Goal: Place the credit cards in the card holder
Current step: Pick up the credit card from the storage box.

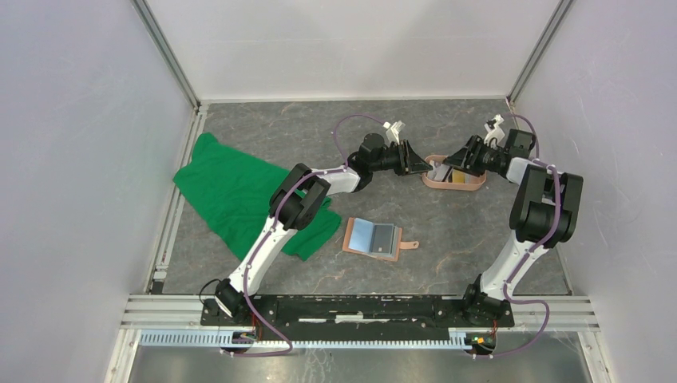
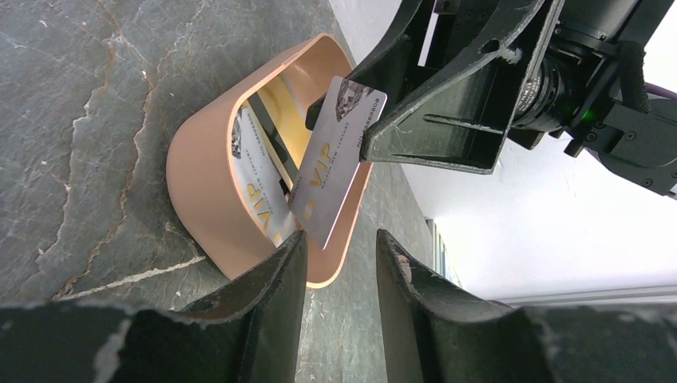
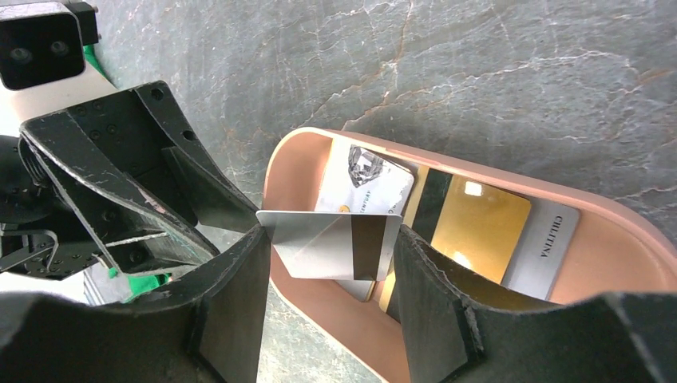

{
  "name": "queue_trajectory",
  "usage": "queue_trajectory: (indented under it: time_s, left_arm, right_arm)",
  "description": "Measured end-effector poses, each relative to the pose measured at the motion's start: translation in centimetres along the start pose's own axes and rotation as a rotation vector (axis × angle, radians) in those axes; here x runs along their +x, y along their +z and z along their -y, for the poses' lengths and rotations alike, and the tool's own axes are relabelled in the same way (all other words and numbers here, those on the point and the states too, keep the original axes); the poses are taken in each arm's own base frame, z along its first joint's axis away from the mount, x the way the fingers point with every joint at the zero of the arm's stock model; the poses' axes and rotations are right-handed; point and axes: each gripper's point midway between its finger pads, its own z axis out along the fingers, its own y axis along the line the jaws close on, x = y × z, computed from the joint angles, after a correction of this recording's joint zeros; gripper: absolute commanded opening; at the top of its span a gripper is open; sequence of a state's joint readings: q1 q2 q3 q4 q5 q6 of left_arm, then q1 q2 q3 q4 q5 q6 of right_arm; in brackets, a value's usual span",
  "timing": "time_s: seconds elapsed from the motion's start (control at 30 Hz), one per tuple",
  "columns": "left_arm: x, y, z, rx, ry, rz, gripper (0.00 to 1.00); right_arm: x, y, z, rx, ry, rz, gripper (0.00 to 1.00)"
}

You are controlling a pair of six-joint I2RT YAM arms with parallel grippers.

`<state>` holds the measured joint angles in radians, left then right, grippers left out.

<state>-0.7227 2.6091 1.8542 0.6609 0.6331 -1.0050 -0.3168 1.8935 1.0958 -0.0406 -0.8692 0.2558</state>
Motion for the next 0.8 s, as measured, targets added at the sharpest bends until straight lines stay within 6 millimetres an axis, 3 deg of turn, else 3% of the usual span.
queue_trajectory:
  time_s: [0.33,0.5,0.7,0.8]
  left_arm:
    - [-0.3,-0.3,0.0,-0.02,0.023,-0.002,0.44]
    - [-0.7,-1.6,0.7,-0.064,0.085,-0.001,0.45]
    - [-2.6,-4.6,5.3,-0.087,0.25,0.045,0.51]
    - [-3.5,-7.6,8.6,-0.11,0.361,0.103,0.58]
  right_arm:
    - [-1.0,-1.0,0.2,0.07,-0.083,0.02,0.54]
    - [-2.1,-1.9,-0.5,0.085,-0.133,0.051,0.54]
    - [-3.7,-3.3,-2.5,0.073,-0.187,0.098,0.54]
    - [-4.3,-4.2,-3.9,0.057,-0.217,0.125,0.54]
